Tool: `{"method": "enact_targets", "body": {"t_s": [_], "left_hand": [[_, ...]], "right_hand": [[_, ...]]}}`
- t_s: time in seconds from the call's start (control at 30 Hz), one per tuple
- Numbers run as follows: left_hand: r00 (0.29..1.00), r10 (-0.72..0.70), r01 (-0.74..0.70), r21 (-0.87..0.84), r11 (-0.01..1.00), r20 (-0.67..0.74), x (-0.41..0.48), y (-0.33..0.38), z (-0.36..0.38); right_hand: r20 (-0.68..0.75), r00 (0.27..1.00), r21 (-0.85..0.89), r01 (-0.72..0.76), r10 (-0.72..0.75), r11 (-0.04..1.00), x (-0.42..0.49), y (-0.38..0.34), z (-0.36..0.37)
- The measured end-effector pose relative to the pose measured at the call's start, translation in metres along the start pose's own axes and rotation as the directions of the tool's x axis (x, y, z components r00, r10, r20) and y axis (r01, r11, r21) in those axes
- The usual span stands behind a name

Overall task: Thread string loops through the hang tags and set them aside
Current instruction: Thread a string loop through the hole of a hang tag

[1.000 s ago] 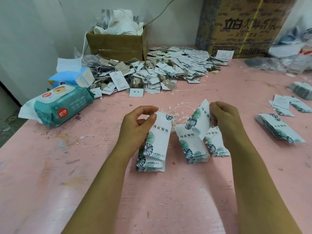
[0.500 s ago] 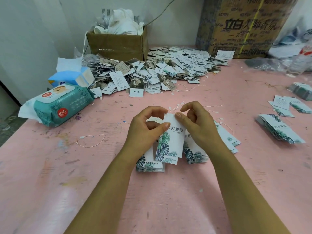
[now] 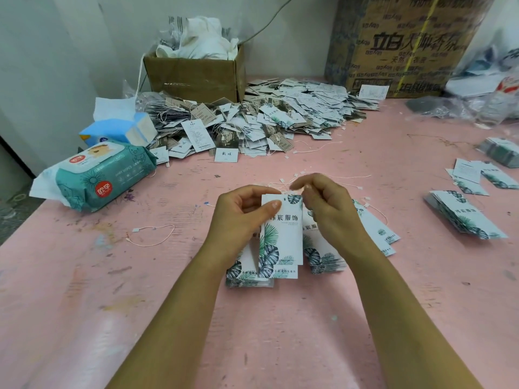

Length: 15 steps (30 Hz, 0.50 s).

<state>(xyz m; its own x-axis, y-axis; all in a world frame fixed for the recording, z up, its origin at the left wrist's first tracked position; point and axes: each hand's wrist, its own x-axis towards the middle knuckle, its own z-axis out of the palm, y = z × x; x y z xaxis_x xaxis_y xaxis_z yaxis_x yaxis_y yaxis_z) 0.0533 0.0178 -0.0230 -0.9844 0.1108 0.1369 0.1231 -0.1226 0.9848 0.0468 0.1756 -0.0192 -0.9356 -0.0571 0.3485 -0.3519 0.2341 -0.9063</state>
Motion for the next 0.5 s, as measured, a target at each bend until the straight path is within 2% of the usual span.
{"method": "enact_targets", "body": {"t_s": [0.07, 0.17, 0.23, 0.33, 0.5], "left_hand": [[1.000, -0.004, 0.004, -0.010, 1.000, -0.008, 0.0004, 0.0002, -0.0003], [1.000, -0.011, 0.011, -0.013, 1.000, -0.008, 0.0001, 0.0007, 0.0000], [1.000, -0.021, 0.021, -0.018, 1.000, -0.012, -0.0002, 0.0010, -0.0001], [0.999, -0.031, 0.031, -0.005, 1.000, -0.021, 0.0000, 0.0008, -0.0005], [0.999, -0.041, 0.040, -0.026, 0.999, -0.010, -0.0007, 0.0022, -0.0001]], "right_hand": [[-0.033, 0.998, -0.012, 0.053, -0.053, 0.999, -0.0001, 0.0017, -0.0023], [-0.065, 0.990, -0.132, 0.115, -0.124, 0.985, -0.0008, 0.0029, -0.0020], [-0.109, 0.986, -0.157, 0.108, -0.126, 0.982, -0.0006, 0.0022, -0.0015], [-0.177, 0.979, -0.099, 0.085, -0.102, 0.991, 0.0002, 0.0013, -0.0032], [-0.203, 0.972, -0.152, 0.090, -0.120, 0.984, 0.0002, -0.0008, -0.0031]]}}
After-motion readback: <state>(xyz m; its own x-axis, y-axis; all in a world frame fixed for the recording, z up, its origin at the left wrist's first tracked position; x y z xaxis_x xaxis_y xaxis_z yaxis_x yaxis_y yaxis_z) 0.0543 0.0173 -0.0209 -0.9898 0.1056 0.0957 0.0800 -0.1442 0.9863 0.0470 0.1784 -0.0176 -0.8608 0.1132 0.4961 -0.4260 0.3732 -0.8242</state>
